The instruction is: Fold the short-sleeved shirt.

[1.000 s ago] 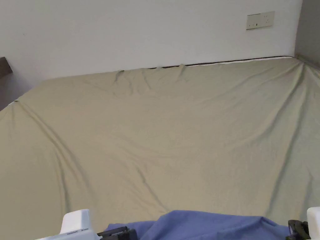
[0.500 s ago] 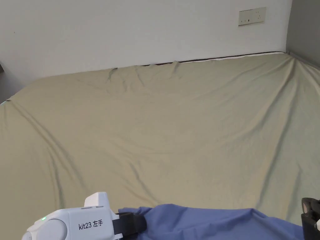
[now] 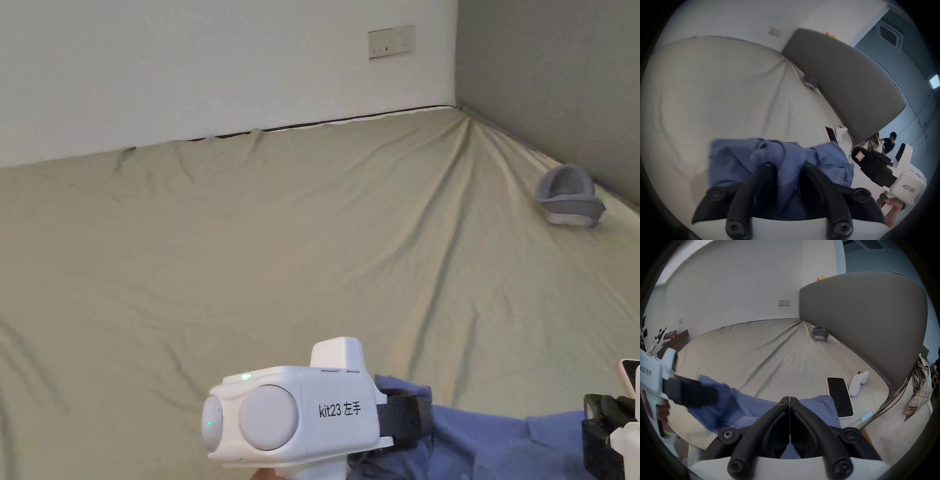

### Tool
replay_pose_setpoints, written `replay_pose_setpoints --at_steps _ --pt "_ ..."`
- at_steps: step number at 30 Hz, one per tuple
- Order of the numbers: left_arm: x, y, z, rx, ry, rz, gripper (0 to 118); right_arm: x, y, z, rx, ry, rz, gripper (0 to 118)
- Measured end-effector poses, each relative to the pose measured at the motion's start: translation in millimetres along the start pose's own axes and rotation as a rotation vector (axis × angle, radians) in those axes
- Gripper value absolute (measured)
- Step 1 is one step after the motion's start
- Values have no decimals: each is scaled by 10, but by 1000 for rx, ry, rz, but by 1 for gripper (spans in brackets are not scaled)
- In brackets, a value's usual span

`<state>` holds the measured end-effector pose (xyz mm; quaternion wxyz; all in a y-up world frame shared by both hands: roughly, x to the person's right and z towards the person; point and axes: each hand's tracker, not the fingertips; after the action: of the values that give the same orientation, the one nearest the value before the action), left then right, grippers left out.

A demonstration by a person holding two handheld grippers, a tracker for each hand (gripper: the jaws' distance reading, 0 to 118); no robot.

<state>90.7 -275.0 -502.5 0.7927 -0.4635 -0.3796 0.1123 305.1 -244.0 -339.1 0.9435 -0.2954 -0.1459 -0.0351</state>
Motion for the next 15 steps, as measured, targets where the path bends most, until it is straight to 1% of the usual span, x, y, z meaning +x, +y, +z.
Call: replay_pose_setpoints --at_steps 2,3,5,6,7,8,11,12,13,14,15 --pt "53 -39 -162 -62 -60 53 69 89 -13 30 -5 -1 -28 0" --pt "71 -49 -162 -72 -105 75 81 127 -14 46 0 0 -48 0" --pt "89 -38 -61 -35 -145 81 88 173 -3 71 6 -6 -57 0" --pt "95 2 51 -15 -136 67 88 177 4 78 13 -16 -56 0" --pt "107 53 184 26 -105 41 88 167 13 83 17 -24 -50 0" --pt "116 100 355 79 -42 16 88 157 25 87 21 -20 -50 0" --pt "122 180 699 209 128 -60 88 127 45 88 32 11 -66 0" --pt "123 187 801 235 186 -88 86 94 46 88 33 21 -61 0" --pt "124 175 856 247 246 -128 78 85 41 86 33 25 -57 0" --pt "134 156 868 239 293 -168 60 66 37 84 32 26 -53 0" --pt "135 123 871 228 332 -205 17 43 32 81 32 32 -48 0"
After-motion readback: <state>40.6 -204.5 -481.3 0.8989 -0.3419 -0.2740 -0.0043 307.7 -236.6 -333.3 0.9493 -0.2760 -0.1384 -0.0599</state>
